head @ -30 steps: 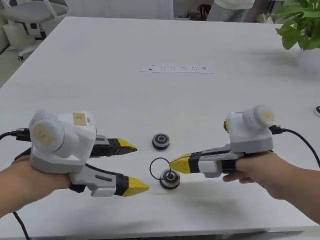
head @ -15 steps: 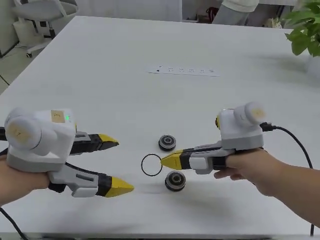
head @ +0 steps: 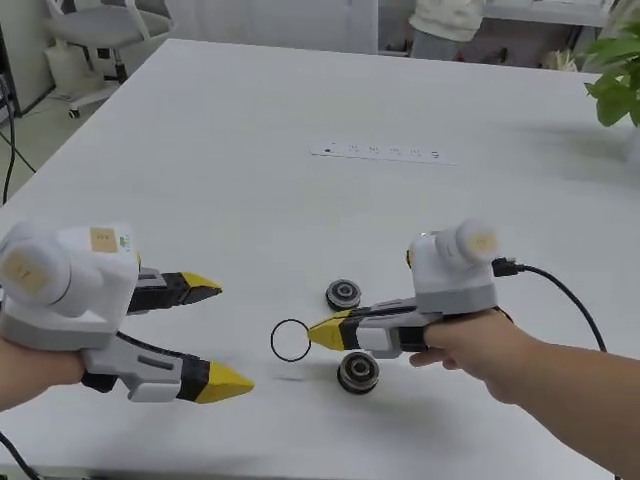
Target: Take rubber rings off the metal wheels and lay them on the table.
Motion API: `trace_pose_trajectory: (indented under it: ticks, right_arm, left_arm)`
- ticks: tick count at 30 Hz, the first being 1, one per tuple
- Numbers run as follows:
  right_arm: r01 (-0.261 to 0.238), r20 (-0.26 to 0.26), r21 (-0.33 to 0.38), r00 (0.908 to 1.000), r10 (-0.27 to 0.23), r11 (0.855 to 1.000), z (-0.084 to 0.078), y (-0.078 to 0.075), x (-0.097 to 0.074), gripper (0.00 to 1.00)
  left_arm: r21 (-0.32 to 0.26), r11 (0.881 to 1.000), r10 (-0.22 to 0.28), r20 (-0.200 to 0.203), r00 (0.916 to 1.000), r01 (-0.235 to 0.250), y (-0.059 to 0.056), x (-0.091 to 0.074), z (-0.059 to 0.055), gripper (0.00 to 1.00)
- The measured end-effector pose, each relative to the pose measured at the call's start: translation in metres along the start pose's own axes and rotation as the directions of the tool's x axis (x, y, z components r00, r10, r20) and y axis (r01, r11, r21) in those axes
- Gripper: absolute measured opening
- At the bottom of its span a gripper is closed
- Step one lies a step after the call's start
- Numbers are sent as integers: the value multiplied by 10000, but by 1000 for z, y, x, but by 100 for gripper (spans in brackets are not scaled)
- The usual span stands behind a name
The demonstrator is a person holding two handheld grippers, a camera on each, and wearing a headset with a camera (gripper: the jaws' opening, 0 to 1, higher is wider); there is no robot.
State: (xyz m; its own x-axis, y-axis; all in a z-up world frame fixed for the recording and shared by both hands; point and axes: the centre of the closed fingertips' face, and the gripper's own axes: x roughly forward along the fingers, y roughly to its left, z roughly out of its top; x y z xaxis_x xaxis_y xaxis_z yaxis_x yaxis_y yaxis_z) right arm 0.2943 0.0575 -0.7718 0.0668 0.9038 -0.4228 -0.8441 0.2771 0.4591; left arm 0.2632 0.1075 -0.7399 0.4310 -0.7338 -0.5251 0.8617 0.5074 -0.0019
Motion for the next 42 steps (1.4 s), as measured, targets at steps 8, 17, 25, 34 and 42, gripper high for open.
trace_pose_trajectory:
  ticks: [8,17,25,34,42]
  right_arm:
    - [292,-391,-386,9988,-307,9988,-13,-6,6,0]
    - [403,-364,-625,9984,-426,9972,-13,-9,7,5]
    - [514,-176,-947,9984,-533,9942,-8,-8,4,17]
    - [556,97,-1114,9984,-549,9922,-1,-6,1,30]
    - [573,411,-1108,9977,-530,9922,8,-4,-8,34]
  left_arm:
    - [-35,10000,43,-116,9999,-44,1,-2,-4,72]
    - [-48,10000,70,-219,9997,-71,4,-2,-5,73]
    - [-51,10000,65,-244,9997,-67,4,-1,-5,74]
    - [-123,9999,51,-293,9996,-55,6,-1,-6,75]
    - [-164,9999,37,-321,9995,-42,7,-1,-6,75]
